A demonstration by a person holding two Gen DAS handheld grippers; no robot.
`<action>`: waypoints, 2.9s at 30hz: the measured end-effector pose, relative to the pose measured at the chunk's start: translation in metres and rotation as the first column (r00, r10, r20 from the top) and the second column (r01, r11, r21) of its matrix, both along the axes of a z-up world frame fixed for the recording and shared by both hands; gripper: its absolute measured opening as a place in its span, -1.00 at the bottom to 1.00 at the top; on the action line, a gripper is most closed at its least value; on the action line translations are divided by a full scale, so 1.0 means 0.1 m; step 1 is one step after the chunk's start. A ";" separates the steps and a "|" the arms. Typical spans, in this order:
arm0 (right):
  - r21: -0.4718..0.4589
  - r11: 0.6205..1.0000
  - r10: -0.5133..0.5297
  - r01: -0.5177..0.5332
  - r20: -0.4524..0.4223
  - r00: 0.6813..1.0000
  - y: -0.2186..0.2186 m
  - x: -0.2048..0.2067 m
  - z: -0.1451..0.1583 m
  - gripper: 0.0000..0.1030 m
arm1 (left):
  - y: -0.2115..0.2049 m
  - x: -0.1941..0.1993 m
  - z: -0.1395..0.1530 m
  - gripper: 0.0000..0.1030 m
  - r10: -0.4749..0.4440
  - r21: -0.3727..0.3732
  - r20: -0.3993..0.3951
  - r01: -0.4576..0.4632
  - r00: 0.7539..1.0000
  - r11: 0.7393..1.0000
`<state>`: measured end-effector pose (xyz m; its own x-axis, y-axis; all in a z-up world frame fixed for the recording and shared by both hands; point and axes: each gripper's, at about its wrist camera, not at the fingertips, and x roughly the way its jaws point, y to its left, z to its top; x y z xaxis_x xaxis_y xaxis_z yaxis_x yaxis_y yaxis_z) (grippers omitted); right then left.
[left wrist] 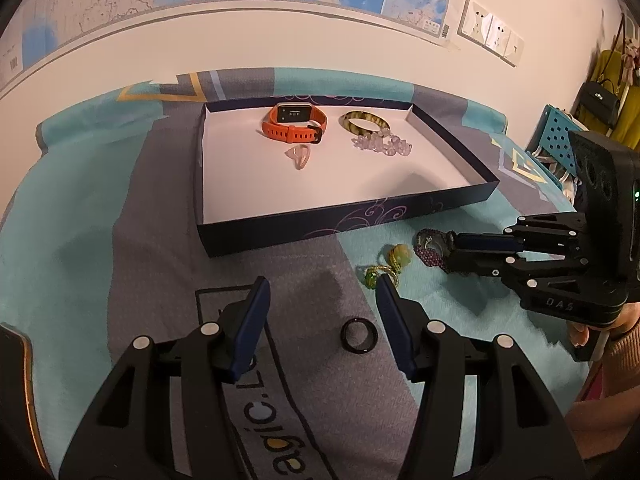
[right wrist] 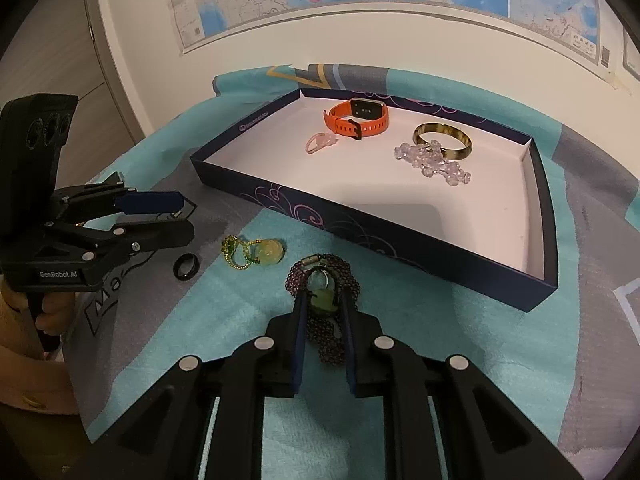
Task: Organize jewelry
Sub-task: 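Withdraw the left tool to the black ring while the right tool moves to the green bead pendant, then close the left tool on the black ring while the right tool grasps the green bead pendant, then carry the black ring with the left tool while the right tool carries the green bead pendant into the box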
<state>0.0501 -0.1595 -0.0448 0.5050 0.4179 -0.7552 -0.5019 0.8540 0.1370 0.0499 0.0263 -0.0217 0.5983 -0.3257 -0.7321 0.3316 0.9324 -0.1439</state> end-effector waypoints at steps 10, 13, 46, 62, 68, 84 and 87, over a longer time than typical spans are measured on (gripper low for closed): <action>0.071 0.997 -0.043 0.042 0.021 0.999 -0.20 -0.08 0.13 -0.73 | -0.09 -0.08 -0.02 0.05 -0.047 0.016 0.010 0.047 0.999 0.999; 0.079 0.996 -0.052 0.050 0.017 0.999 -0.23 -0.10 0.13 -0.73 | -0.14 -0.10 -0.03 0.05 -0.060 0.029 0.015 0.059 0.998 0.998; 0.127 0.988 -0.086 0.082 0.020 0.996 -0.34 -0.15 0.14 -0.73 | -0.22 -0.28 -0.11 -0.56 -0.070 0.088 -0.010 0.071 0.997 0.994; 0.128 0.988 -0.098 0.090 0.057 0.994 -0.36 -0.05 0.28 -0.73 | -0.17 -0.17 0.14 -0.56 -0.058 0.048 0.060 0.056 0.997 0.997; 0.121 0.989 -0.099 0.089 0.081 0.992 -0.37 0.02 0.35 -0.73 | -0.16 -0.09 0.23 -0.56 -0.051 0.044 0.087 0.047 0.995 0.998; 0.105 0.990 -0.103 0.092 0.108 0.989 -0.34 0.20 0.42 -0.73 | -0.16 0.16 0.34 -0.56 -0.027 0.013 0.119 0.025 0.993 1.000; 0.104 0.990 -0.101 0.090 0.107 0.989 -0.34 0.26 0.43 -0.73 | -0.16 0.22 0.34 -0.56 -0.027 0.006 0.117 0.026 0.993 1.000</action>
<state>0.0765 -0.1938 -0.0017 0.6253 0.4334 -0.6490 -0.4356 0.8838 0.1705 0.0717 0.0098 0.0126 0.6711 -0.3392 -0.6592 0.3705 0.9236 -0.0981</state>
